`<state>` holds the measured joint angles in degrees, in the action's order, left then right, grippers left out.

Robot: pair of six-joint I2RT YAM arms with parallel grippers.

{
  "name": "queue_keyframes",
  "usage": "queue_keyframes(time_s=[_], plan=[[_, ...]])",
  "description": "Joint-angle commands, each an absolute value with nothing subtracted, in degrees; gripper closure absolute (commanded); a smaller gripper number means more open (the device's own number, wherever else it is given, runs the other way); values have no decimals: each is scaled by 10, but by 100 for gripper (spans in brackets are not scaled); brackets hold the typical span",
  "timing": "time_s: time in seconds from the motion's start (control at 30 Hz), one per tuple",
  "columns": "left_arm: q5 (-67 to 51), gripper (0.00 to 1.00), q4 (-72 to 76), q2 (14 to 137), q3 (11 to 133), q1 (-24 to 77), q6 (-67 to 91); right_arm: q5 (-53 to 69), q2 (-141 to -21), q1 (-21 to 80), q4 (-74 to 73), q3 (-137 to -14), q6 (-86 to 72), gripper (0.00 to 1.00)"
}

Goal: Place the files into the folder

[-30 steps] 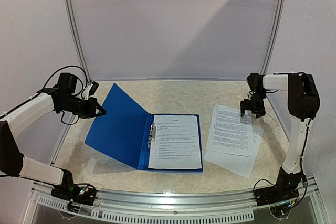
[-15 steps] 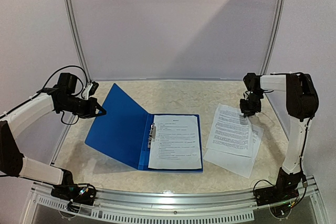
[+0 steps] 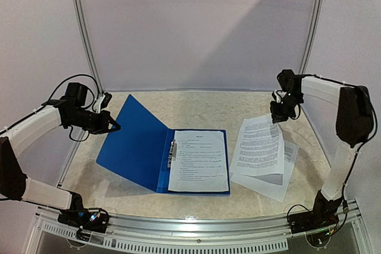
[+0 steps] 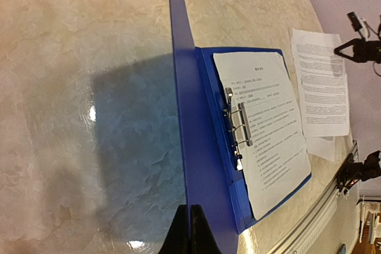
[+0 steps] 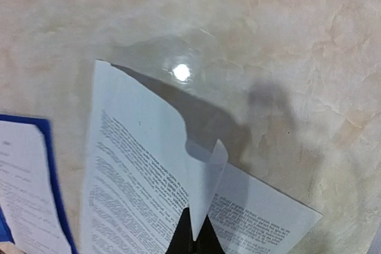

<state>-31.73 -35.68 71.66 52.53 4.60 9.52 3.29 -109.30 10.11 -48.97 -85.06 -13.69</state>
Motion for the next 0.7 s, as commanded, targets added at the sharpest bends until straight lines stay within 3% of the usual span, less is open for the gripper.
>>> queue_keyframes(time_s=[0.0,0.33,0.67], plan=[[-320,100,-357,712,520,43,92,82,-966,135,-525,-874,-128,100],[-319,100,-354,708,519,43,93,199,-866,283,-550,-923,-212,100],[-322,100,-355,705,519,43,93,304,-850,319,-309,-767,-419,100]])
